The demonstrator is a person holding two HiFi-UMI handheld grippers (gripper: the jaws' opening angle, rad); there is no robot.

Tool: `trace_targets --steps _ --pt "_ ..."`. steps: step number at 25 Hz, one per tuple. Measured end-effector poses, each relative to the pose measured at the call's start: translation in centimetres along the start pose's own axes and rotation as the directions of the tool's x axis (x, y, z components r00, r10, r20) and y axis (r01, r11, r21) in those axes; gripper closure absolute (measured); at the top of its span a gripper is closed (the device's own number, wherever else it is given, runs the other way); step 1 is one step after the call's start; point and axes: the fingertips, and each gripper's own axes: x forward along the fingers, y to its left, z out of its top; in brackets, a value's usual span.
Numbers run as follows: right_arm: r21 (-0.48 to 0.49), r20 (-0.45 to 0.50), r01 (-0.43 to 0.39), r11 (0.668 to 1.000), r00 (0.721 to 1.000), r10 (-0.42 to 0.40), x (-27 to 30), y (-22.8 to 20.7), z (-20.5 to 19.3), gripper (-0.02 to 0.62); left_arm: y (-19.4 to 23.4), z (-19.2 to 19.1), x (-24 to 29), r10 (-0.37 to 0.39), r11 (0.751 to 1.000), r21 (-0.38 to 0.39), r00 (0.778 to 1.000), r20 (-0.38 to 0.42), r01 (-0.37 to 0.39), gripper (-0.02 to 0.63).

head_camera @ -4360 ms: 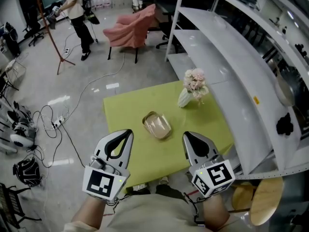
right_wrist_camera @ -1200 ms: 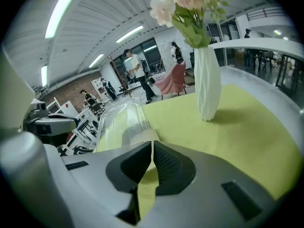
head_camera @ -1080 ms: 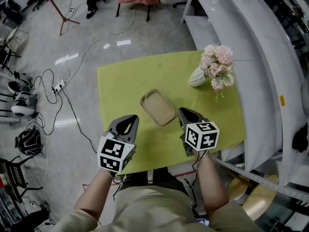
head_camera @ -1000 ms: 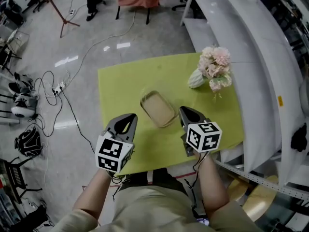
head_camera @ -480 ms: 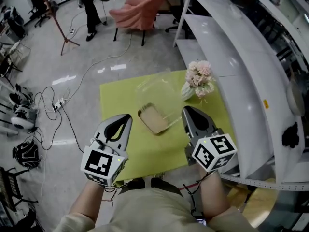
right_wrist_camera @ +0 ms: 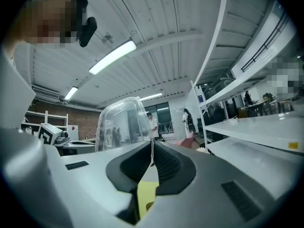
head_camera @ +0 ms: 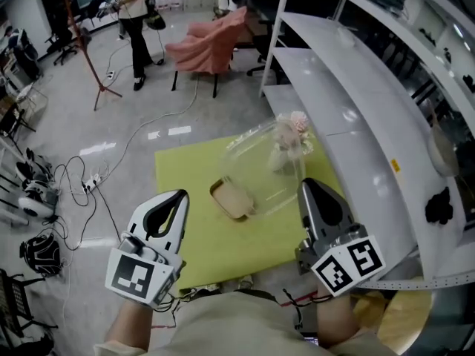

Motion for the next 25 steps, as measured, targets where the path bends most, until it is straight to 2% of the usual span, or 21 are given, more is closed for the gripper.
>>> trace_targets --steps 6,10,15,25 --pt "-0.007 0.044 -0.002 1.000 0.999 0.002 -2.6 0.3 1.0 0.572 -1.0 0.8 -1.9 0.008 1.000 0.015 1.000 0.001 -0.008 0.600" --pt "-0.008 0.003 -0.015 1.000 1.000 0.015 -3.1 0.7 -0.6 0.572 -1.2 1.5 -2.2 0.020 0.998 0.054 0.999 0.037 -0.022 0.600" --pt "0.010 -0.043 -0.036 0.999 0.998 0.036 -2.8 1.3 -2.4 0.572 -1.3 0.3 -2.4 0.029 0.999 0.041 1.000 0.000 -0.028 0.600" --pt "0.010 -0.063 -0.063 0.998 0.996 0.064 -1.8 1.4 -3.0 0.572 -1.2 -1.2 -2.4 0.041 0.999 0.011 0.998 -0.047 -0.040 0.600"
